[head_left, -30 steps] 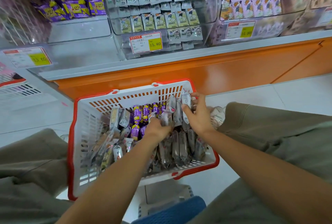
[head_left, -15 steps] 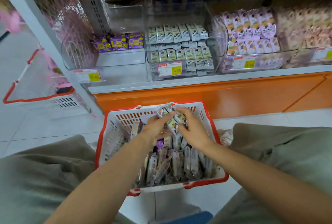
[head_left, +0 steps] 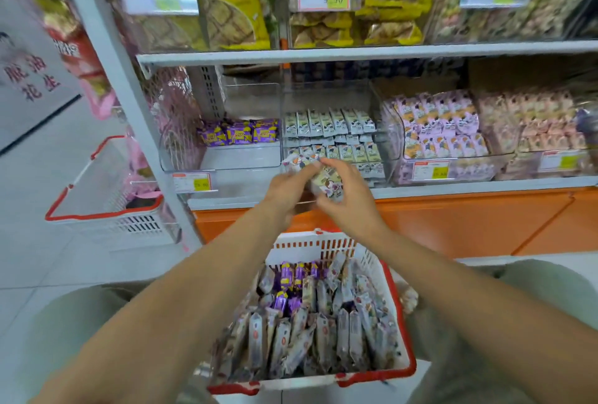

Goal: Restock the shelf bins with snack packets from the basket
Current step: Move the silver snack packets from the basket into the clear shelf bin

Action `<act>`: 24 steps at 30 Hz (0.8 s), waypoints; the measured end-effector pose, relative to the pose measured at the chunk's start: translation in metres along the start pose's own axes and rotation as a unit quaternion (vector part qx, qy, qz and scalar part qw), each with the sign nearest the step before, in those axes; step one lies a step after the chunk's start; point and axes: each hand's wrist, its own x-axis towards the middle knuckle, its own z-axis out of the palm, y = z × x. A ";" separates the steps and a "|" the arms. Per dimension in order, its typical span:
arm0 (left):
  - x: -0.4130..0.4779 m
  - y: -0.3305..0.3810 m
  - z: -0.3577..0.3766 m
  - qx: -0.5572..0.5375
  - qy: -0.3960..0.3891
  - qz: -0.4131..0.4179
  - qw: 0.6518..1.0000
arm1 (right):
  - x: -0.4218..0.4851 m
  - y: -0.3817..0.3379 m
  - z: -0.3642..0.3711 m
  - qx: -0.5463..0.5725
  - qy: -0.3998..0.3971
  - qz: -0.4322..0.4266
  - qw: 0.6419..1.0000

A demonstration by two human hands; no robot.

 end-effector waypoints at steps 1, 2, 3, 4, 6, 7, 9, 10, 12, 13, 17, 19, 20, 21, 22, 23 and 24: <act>0.002 0.012 0.000 0.020 -0.001 0.030 0.999 | 0.012 -0.004 -0.004 0.006 0.017 0.002 1.000; 0.006 0.022 -0.001 0.037 0.004 0.058 0.998 | 0.025 -0.008 -0.008 0.012 0.033 0.005 0.999; 0.010 0.031 -0.003 0.073 0.027 0.090 0.993 | 0.039 -0.011 -0.011 0.012 0.049 0.008 0.999; 0.018 0.038 -0.008 0.125 0.060 0.128 0.982 | 0.053 -0.012 -0.013 0.006 0.062 0.016 0.998; 0.031 0.047 -0.021 0.275 0.128 0.195 0.933 | 0.081 -0.011 -0.015 -0.025 0.068 0.050 0.996; 0.039 0.048 -0.028 0.339 0.135 0.204 0.908 | 0.093 -0.009 -0.015 -0.047 0.060 0.070 0.995; 0.053 0.046 -0.039 0.414 0.101 0.184 0.886 | 0.113 -0.003 -0.010 -0.085 0.027 0.104 0.991; 0.059 0.044 -0.042 0.431 0.080 0.174 0.882 | 0.121 0.000 -0.006 -0.098 0.007 0.119 0.988; 0.067 0.034 -0.046 0.440 0.041 0.161 0.883 | 0.134 0.008 0.005 -0.123 -0.031 0.147 0.981; 0.069 0.028 -0.047 0.442 0.026 0.163 0.882 | 0.138 0.011 0.010 -0.139 -0.047 0.155 0.977; 0.072 0.011 -0.049 0.480 0.022 0.204 0.853 | 0.145 0.017 0.033 -0.178 -0.087 0.159 0.967; 0.072 0.007 -0.049 0.509 0.024 0.225 0.830 | 0.144 0.018 0.042 -0.177 -0.115 0.170 0.963; 0.071 0.007 -0.049 0.522 0.023 0.233 0.820 | 0.144 0.018 0.044 -0.176 -0.128 0.173 0.960; 0.070 0.006 -0.049 0.530 0.022 0.240 0.813 | 0.144 0.018 0.045 -0.175 -0.140 0.173 0.959; 0.069 0.005 -0.049 0.535 0.021 0.245 0.808 | 0.144 0.017 0.044 -0.171 -0.150 0.173 0.958; 0.069 0.005 -0.049 0.539 0.020 0.248 0.805 | 0.144 0.015 0.043 -0.163 -0.162 0.173 0.958; 0.068 0.005 -0.049 0.541 0.021 0.251 0.802 | 0.144 0.013 0.041 -0.150 -0.173 0.175 0.958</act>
